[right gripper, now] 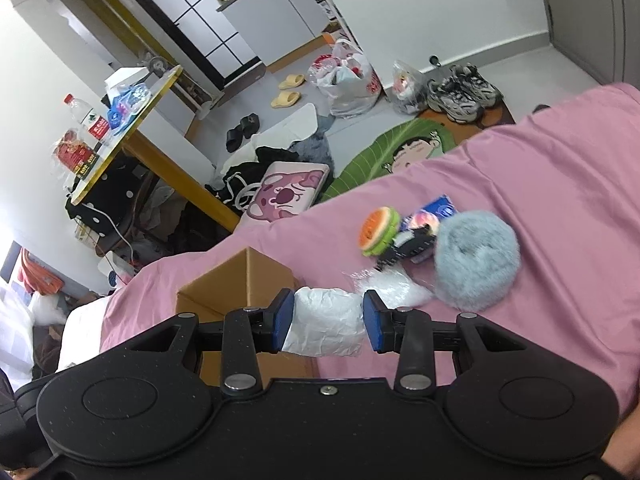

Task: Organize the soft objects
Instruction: 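Carry the denim pouch in the left gripper over the box while the right carries the white cloth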

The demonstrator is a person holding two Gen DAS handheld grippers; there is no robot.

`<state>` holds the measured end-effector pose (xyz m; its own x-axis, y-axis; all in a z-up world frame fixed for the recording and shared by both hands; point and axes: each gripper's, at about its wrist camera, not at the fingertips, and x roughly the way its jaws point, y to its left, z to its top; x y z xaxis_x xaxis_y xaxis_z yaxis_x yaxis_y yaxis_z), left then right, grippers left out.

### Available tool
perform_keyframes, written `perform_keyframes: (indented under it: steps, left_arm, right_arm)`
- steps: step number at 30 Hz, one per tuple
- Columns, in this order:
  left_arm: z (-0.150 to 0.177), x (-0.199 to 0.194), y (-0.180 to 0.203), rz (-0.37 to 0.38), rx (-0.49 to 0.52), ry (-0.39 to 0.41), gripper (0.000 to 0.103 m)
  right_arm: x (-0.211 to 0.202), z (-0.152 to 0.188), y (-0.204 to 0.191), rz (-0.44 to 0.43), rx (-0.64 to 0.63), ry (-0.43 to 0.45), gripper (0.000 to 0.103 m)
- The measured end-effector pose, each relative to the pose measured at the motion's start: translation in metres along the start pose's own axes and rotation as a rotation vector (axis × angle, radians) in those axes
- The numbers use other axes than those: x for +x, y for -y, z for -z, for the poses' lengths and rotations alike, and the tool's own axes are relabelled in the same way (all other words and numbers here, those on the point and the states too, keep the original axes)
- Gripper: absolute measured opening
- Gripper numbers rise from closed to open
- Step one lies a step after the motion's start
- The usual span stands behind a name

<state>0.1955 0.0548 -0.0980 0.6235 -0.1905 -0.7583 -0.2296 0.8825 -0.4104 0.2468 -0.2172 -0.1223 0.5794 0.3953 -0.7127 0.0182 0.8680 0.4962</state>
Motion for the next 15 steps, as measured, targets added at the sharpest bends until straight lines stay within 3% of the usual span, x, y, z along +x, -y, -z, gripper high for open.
perform_keyframes:
  steps: [15]
  left_arm:
    - [-0.039,0.005,-0.035,-0.049,0.042,0.025,0.028]
  right_arm:
    - [0.036,-0.012,-0.059,-0.038,-0.088,-0.006,0.038]
